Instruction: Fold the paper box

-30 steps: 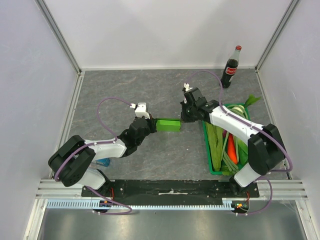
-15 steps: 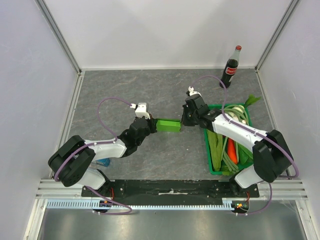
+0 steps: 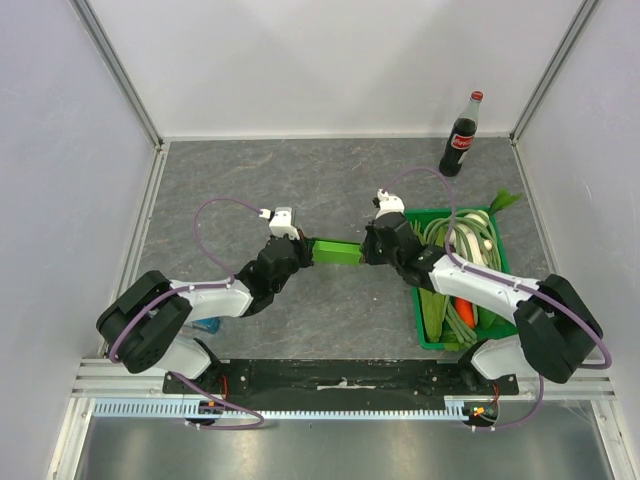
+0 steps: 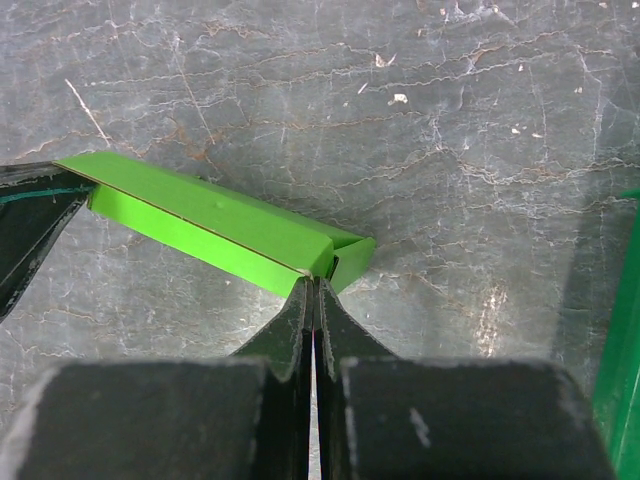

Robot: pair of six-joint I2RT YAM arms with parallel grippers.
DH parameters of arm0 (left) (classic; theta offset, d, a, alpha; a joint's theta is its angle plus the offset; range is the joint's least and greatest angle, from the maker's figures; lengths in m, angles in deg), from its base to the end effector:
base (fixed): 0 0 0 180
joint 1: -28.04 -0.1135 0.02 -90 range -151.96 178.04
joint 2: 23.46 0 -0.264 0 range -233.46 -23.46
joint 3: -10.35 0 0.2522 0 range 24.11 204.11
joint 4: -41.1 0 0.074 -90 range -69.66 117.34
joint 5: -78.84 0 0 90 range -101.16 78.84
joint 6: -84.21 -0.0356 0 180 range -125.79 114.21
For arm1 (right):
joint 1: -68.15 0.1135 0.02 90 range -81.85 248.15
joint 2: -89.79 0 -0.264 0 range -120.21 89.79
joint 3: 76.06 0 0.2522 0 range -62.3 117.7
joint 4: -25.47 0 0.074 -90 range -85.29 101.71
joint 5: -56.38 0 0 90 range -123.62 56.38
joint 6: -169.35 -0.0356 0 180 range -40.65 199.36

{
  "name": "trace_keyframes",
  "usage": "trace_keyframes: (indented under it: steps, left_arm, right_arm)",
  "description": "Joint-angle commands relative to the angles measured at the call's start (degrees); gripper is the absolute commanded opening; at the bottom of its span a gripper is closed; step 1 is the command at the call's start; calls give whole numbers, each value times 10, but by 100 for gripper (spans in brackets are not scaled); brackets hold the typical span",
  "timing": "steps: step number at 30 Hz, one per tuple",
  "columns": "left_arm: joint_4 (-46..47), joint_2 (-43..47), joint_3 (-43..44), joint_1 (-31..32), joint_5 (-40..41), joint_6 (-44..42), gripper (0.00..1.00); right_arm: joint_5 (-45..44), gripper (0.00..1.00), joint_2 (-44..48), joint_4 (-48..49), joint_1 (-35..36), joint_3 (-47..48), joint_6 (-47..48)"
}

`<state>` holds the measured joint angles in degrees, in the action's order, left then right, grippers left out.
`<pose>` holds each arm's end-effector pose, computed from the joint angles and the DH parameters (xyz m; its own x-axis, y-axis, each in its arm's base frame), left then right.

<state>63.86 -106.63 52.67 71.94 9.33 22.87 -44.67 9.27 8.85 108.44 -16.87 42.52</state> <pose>0.2114 -0.1862 0.1773 -0.3929 -0.2454 -0.8862 0.2523 0.8980 -0.3605 0.2312 0.1871 0.2152 -0.6868 0.1890 -0.7018 -0.1345 0.9158 0.3783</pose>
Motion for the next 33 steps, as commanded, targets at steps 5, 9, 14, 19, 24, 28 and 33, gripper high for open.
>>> trace_keyframes:
  steps: [5, 9, 14, 19, 24, 28, 33]
  left_arm:
    - [-32, -28, -32, 9, -5, 7, 2]
    - [-29, -31, -34, 14, 0, 7, 2]
    - [-30, -26, -36, 16, 13, 8, 2]
    - [-36, -22, -36, 17, 18, 2, 2]
    - [-36, -23, -33, 17, 17, 2, 2]
    - [-36, -27, -32, 18, 19, 0, 2]
    - [-36, -26, -32, 18, 18, -1, 2]
  right_arm:
    - [-2, 0, 35, 115, 3, -78, 41]
    - [11, 0, 35, 95, 3, -73, 46]
    - [23, 5, 22, 30, 1, -10, 34]
    - [20, 34, 32, -45, 1, 31, 91]
    - [30, 61, 50, -90, 1, 66, 201]
    - [99, 73, 53, -54, 1, 54, 390]
    - [129, 81, 98, 98, 3, -38, 519]
